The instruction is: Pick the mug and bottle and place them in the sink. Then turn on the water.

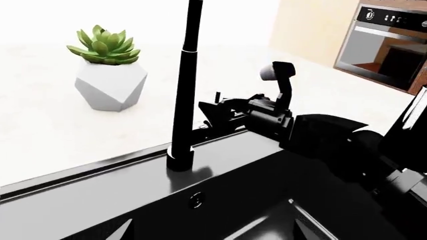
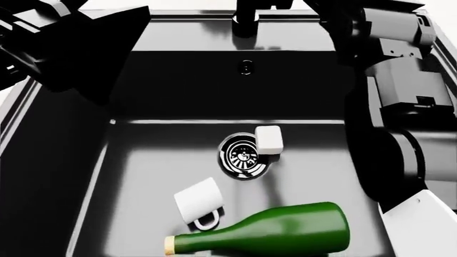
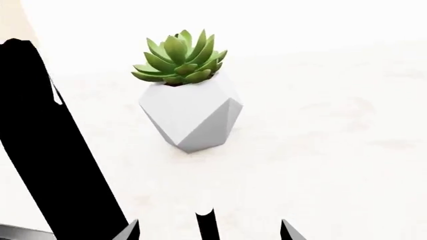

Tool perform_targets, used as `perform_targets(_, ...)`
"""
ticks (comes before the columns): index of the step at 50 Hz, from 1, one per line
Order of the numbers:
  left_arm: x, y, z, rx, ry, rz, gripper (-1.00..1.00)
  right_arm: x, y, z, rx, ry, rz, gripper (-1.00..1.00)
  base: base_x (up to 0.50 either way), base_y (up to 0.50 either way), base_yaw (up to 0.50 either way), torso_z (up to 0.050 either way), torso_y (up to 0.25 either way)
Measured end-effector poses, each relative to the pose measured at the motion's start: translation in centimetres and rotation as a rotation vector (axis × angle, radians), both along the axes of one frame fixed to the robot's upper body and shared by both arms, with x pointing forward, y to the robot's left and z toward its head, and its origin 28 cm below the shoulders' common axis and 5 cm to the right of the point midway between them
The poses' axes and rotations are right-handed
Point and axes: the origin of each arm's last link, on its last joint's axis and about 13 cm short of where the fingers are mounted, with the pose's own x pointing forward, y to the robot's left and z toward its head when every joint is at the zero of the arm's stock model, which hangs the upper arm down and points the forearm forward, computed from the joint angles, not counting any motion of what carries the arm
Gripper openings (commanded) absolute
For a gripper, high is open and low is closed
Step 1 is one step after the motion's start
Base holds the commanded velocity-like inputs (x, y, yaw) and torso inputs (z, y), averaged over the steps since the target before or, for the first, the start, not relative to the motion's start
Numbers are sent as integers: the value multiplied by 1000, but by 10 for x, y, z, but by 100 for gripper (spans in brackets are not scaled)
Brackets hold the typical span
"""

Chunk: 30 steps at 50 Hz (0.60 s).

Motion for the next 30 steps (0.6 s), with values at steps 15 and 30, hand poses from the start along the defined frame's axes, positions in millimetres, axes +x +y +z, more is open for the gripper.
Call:
perform_targets(15,0,2,0,-10,-4,13,100,0,-7,-5,67,35,-108,100,0,0,0,0,0)
perform_targets(30,2,2,-2,-11,-3,21,100,2,-10,-12,263,72,-205,100,0,0,0,0,0)
